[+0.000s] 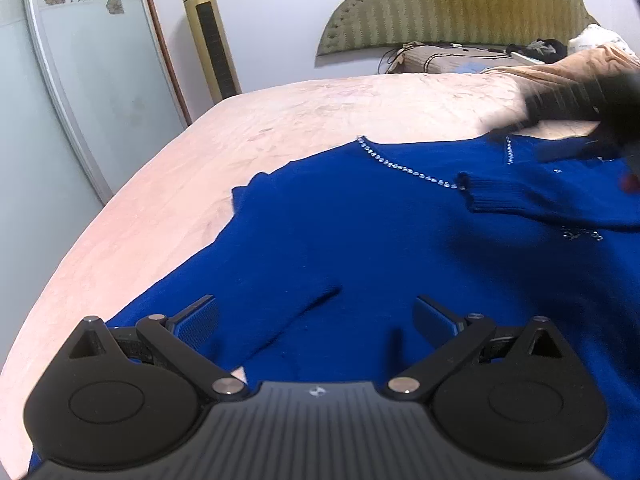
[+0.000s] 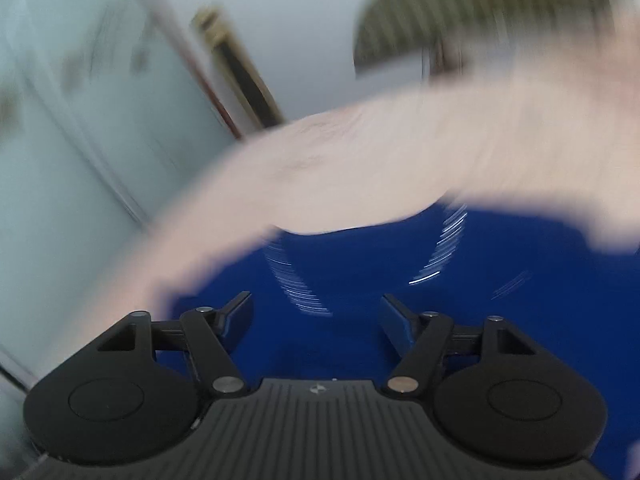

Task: Fold small clothes
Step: 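Carry the held sleeve across the sweater body and open the right gripper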

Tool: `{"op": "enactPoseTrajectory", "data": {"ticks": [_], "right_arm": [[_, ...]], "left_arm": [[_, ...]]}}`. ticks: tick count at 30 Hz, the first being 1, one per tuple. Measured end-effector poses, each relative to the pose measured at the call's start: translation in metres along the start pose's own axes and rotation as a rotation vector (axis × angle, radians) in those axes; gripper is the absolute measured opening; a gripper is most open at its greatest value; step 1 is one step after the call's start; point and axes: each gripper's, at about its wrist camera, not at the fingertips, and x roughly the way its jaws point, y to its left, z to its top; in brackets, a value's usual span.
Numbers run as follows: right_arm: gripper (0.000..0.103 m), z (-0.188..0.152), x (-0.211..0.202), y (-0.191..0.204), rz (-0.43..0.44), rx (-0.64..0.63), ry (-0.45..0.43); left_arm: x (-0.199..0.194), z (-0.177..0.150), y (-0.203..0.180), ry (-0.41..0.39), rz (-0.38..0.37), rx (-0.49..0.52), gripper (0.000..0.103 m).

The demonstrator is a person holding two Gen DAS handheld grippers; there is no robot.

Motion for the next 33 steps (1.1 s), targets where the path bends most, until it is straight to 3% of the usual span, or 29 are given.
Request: {"op": "enactPoseTrajectory", "data": {"ticks": [2,4,8,10,11,12,16,20,28,31,32,33], "right_arm": [[0.068,-0.019,-0.009,0.018,-0.157,-0.278,0.027],[0.065,-0.042,-0.014,0.026,-0.236,-0.467,0.066],[0.058,-0.055,-0.001,0.04,-0.242,-0.57,0.074],[0.042,-0.053,0.013,0.042,-0.251,-0.545,0.061],[0.016,-0.05,0.014,0.039,-0.245,-0.502,0.061],[0.006,-0.05,0.024,0.035,-0.229,-0.455,0.054],[0.006,-0.037,0.0,0.033,-0.172,-0.323,-0.057],[0.006,-0.008,-0.013,0.042,-0.037,-0.194,-0.114],[0.007,-0.008,0.027,0.111,0.079,-0.251,-0.045],[0.007,-0.017,0.042,0.128,0.074,-0.28,-0.014],[0.01,-0.021,0.046,0.129,0.062,-0.277,-0.004],[0.022,-0.024,0.049,0.13,0.057,-0.265,0.009]], "left_arm": [[0.003,0.0,0.002,0.012,-0.006,-0.016,0.103],[0.007,0.0,0.002,0.027,-0.016,-0.031,0.103],[0.008,0.0,0.0,0.04,-0.02,-0.031,0.103],[0.005,0.001,-0.001,0.029,-0.014,-0.016,0.103],[0.002,0.001,0.0,0.019,-0.009,-0.01,0.103],[-0.001,0.001,0.002,0.007,-0.002,-0.004,0.103],[-0.003,0.001,0.015,-0.01,0.045,-0.023,0.103],[0.002,-0.002,0.027,0.032,0.028,-0.082,0.103],[-0.01,-0.012,0.04,0.026,0.07,-0.073,0.103],[-0.011,-0.015,0.048,0.033,0.071,-0.09,0.103],[-0.011,-0.016,0.051,0.035,0.071,-0.097,0.103],[-0.013,-0.017,0.053,0.036,0.07,-0.102,0.103]]}}
